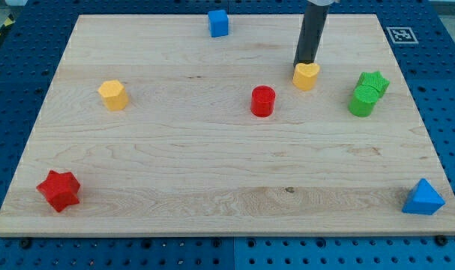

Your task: Push the yellow heart into the green blocks

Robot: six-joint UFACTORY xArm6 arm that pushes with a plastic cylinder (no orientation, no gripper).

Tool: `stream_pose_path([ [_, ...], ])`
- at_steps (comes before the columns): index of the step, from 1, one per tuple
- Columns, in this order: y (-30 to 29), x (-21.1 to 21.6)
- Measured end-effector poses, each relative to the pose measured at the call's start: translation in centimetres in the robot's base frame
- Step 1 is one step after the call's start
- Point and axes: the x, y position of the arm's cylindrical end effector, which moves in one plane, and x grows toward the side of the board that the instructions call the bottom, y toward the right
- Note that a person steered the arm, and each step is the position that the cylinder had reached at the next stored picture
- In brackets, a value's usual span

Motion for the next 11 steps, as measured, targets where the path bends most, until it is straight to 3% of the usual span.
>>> stream_pose_path([
  [5,-4.6,4.2],
  [9,3.3,5.7],
  [10,1.4,5.7],
  [11,-5.0,5.7],
])
